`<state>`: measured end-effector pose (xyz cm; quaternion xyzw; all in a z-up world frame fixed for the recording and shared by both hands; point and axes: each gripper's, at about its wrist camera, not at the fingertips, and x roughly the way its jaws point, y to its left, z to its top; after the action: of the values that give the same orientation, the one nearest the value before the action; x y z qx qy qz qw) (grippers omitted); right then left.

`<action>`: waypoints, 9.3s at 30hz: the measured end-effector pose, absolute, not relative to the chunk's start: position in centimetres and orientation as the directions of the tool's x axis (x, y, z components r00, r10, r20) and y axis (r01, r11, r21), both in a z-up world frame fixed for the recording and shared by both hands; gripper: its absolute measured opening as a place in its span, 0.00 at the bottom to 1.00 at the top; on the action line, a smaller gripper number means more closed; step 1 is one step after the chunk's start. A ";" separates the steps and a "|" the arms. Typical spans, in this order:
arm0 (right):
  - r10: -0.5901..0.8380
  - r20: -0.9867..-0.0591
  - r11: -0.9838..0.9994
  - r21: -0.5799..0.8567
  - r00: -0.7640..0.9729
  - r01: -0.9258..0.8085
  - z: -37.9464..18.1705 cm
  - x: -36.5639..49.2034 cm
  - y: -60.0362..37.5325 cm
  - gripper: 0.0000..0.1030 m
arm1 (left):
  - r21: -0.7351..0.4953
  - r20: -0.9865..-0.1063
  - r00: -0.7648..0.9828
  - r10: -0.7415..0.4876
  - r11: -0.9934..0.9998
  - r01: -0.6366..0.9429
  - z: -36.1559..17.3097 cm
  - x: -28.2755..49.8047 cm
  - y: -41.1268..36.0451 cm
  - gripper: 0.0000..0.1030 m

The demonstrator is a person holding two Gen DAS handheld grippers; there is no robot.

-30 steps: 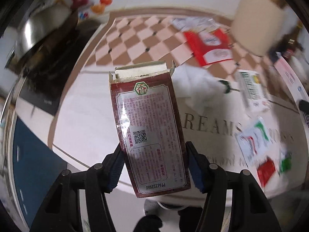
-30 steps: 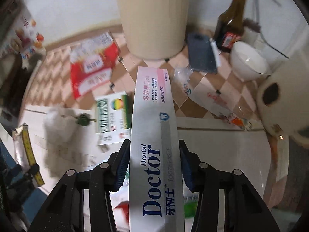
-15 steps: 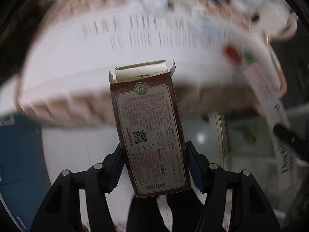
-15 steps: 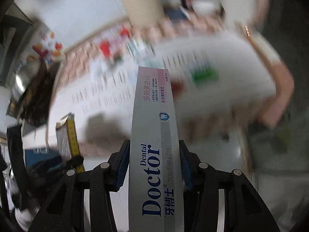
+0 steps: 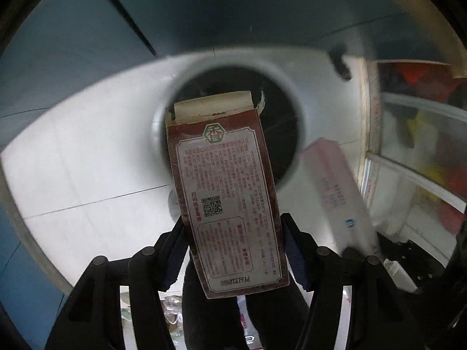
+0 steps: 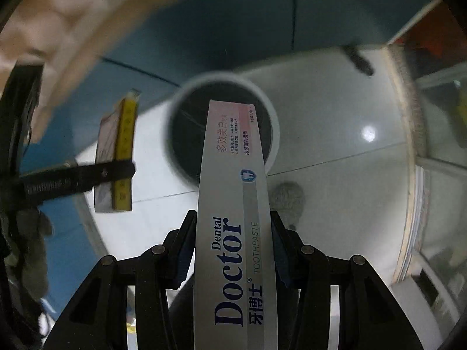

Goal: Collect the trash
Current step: 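Carry both boxes down over the grey bin and open both tools, then raise both tools back toward the counter, then grasp the white tissue with the left tool while the right grasps the green-white medicine box, then lower the tissue and green box over the bin and open both tools, then raise both tools back toward the counter, then grasp a white-green sachet with the left tool while the right grasps another sachet, then lower both sachets over the bin and open both tools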

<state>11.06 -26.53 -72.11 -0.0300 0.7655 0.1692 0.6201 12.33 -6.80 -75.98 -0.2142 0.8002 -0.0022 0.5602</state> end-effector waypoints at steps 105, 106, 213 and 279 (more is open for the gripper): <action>0.240 -0.947 0.809 0.074 0.212 -0.583 -33.6 48.2 0.5 0.69 | 0.087 -0.925 0.208 0.319 0.709 -0.700 -29.4 29.7 11.0 0.05; 0.248 -0.942 0.810 0.074 0.225 -0.582 -32.9 47.7 0.2 0.68 | 0.094 -0.915 0.223 0.337 0.714 -0.694 -28.5 28.6 10.4 0.05; 0.185 -0.969 0.907 0.105 0.163 -0.407 -21.0 2.6 -27.4 1.00 | -0.019 -0.947 0.297 0.121 0.903 -0.430 -21.7 -2.9 -9.9 1.00; 0.403 -0.821 0.903 0.287 0.404 -0.319 -21.8 27.5 -26.5 0.00 | -0.099 -0.956 0.289 0.038 0.891 -0.444 -26.7 13.7 -3.8 0.02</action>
<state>27.51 -26.54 -21.79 0.0422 0.5014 0.2156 0.8368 13.71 -3.78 -26.67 -0.1761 0.5759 0.1537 0.7833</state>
